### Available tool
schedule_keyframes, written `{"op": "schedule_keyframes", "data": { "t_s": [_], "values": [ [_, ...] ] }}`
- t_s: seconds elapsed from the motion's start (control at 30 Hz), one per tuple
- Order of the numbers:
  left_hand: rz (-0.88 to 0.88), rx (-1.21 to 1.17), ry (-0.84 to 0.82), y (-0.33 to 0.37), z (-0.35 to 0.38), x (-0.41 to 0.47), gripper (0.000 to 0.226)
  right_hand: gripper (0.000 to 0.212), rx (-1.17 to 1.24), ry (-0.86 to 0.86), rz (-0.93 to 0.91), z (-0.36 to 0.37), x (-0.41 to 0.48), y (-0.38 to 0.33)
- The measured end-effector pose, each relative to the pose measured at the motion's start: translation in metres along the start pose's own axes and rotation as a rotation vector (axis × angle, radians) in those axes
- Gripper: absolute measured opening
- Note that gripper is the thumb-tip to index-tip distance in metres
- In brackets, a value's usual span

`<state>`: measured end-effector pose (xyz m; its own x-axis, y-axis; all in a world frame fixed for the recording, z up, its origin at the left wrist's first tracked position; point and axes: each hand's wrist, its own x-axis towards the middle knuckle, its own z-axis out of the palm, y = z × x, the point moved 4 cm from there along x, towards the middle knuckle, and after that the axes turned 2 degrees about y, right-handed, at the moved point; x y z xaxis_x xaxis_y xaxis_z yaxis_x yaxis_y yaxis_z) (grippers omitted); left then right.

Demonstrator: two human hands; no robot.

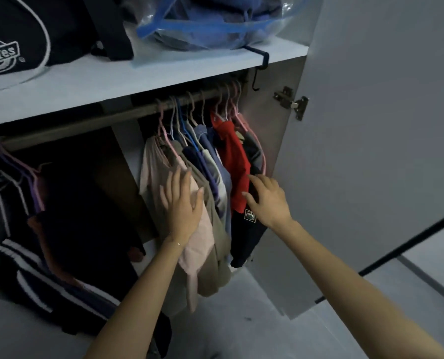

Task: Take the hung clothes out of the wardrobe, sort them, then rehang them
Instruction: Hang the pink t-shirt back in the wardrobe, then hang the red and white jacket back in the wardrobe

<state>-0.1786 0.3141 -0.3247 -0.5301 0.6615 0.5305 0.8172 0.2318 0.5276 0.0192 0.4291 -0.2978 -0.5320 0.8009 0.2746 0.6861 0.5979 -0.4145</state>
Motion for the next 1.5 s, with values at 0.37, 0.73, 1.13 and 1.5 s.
{"op": "schedule_keyframes", "data": {
  "t_s": [0.37, 0.73, 1.13, 1.5],
  "values": [
    [0.227, 0.027, -0.308, 0.154, 0.060, -0.143, 0.061, 0.053, -0.120, -0.023, 0.147, -0.095, -0.179, 0.115],
    [0.481, -0.162, -0.715, 0.348, 0.135, -0.304, 0.062, 0.058, -0.247, 0.018, 0.542, -0.197, -0.390, 0.255],
    [0.849, -0.279, -0.921, 0.539, 0.227, -0.396, 0.069, 0.064, -0.314, 0.111, 0.977, -0.276, -0.532, 0.386],
    [1.121, -0.445, -1.090, 0.713, 0.330, -0.458, 0.079, 0.063, -0.369, 0.194, 1.385, -0.341, -0.619, 0.500]
  ]
}}
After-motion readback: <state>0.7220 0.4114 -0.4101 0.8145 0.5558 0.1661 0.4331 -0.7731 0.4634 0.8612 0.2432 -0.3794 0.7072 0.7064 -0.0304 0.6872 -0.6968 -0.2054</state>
